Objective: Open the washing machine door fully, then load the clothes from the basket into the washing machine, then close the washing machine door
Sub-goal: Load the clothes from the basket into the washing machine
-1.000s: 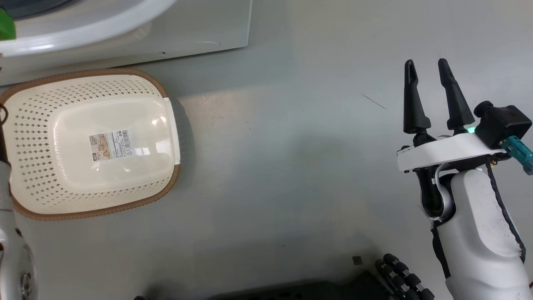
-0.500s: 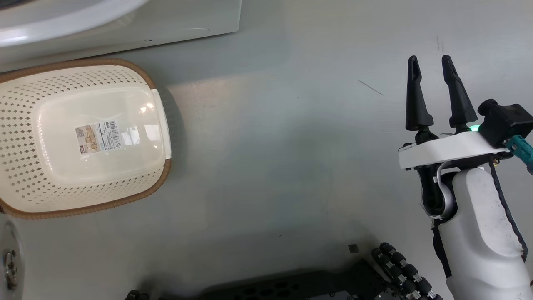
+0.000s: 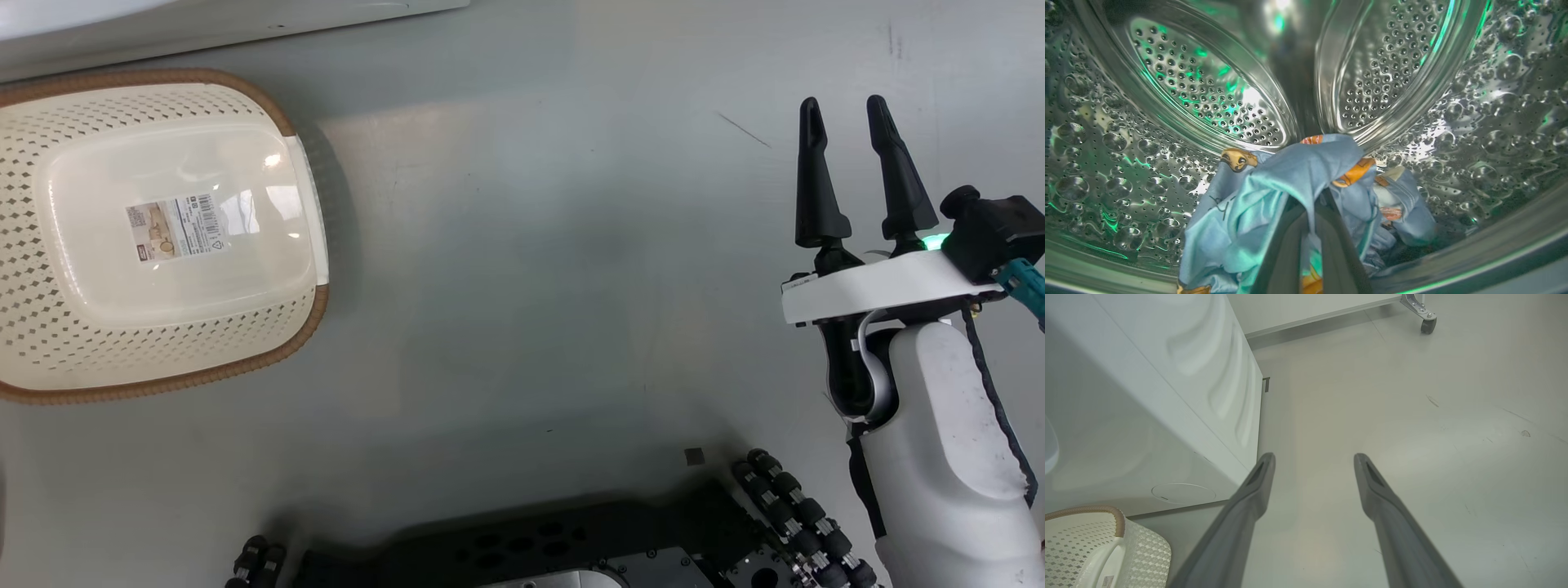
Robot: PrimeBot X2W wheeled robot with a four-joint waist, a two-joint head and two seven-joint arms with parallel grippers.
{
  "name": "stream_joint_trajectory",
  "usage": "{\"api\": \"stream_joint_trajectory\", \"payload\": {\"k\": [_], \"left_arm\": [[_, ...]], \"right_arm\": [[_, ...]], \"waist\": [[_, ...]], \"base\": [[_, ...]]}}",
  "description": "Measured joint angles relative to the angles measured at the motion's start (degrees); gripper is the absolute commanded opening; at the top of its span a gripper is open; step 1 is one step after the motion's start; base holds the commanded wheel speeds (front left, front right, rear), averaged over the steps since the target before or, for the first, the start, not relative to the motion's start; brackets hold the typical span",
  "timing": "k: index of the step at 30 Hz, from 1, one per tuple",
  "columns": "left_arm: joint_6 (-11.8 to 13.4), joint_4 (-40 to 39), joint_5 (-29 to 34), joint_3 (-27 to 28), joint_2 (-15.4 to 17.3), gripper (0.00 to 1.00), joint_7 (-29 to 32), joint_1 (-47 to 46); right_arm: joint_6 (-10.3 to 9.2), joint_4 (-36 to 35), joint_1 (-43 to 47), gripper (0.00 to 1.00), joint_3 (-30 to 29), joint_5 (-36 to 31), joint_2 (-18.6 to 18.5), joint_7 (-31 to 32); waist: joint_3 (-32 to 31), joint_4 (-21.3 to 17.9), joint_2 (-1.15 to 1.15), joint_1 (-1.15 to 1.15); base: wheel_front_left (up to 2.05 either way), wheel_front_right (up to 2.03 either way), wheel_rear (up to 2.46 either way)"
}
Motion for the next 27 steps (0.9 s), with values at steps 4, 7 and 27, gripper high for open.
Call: {"api": "stream_joint_trajectory", "payload": {"k": [4,7,27], "left_arm": [[-0.1,-0.1,-0.7,-0.4,0.2,0.00,-1.2,-1.8],[-0.1,-0.7,-1.4,-2.0,0.3,0.00,-3.0,-3.0],[-0.1,2.6,-4.1,-7.3,2.3,0.00,-8.4,-7.7]], "right_arm": [[-0.02,-0.4,-0.1,1.00,0.0,0.0,0.0,0.0],[-0.02,-0.5,-0.1,1.00,0.0,0.0,0.0,0.0],[-0.02,-0.5,-0.4,1.00,1.3,0.1,0.0,0.0]], "waist": [[1.4,0.1,0.00,0.00],[2.3,0.2,0.00,0.00],[4.7,-0.2,0.00,0.00]], "base": [[0.00,0.00,0.00],[0.00,0.00,0.00],[0.00,0.00,0.00]]}}
